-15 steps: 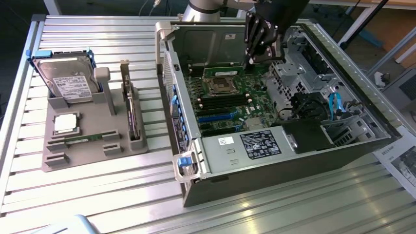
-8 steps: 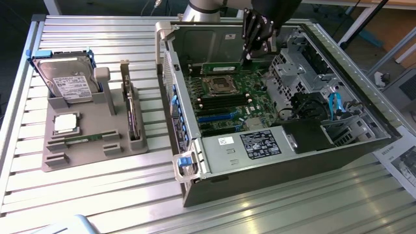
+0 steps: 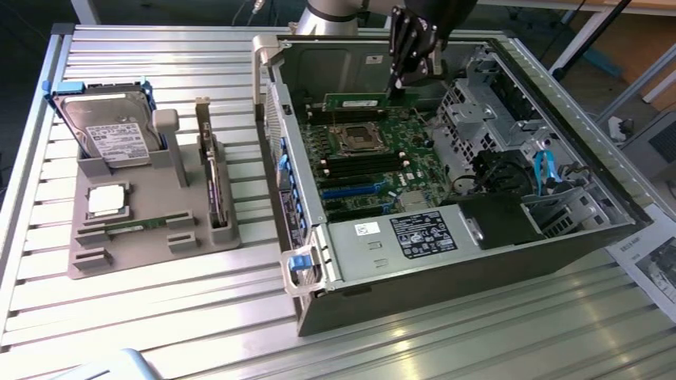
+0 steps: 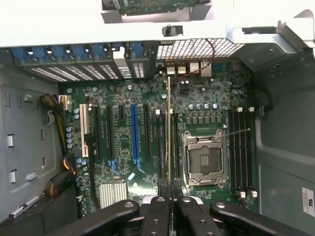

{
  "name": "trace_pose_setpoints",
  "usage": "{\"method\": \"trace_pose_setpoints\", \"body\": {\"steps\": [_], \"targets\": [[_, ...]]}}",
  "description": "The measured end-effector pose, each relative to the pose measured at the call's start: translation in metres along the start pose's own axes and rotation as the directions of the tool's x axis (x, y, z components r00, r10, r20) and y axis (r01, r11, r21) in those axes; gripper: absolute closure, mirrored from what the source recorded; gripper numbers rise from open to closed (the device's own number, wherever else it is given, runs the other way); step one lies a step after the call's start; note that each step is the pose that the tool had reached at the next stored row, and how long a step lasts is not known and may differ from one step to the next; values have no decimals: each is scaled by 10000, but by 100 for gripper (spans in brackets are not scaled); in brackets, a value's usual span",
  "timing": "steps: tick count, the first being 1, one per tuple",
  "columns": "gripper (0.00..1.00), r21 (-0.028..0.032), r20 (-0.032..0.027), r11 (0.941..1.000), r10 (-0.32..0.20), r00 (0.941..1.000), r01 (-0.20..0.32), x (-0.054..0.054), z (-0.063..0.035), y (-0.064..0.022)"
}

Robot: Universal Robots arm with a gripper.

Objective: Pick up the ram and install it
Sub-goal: 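Insert the ram into the slot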

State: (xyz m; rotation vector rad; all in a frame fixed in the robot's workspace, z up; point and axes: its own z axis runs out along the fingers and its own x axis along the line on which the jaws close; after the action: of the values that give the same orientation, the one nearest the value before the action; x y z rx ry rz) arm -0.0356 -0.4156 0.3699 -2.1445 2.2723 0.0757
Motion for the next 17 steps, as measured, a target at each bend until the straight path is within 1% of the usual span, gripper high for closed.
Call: {"method": "trace_pose_setpoints", "body": {"steps": [4, 15, 16, 17], "targets": [[88, 1, -1, 10000, 15, 10000, -15, -60, 5, 3], [88, -5, -3, 9999, -126, 9999, 126, -75, 6, -1], [88, -5, -3, 9999, -128, 9999, 128, -75, 7, -7], [88, -6, -4, 9999, -126, 9999, 126, -77, 7, -32]]}}
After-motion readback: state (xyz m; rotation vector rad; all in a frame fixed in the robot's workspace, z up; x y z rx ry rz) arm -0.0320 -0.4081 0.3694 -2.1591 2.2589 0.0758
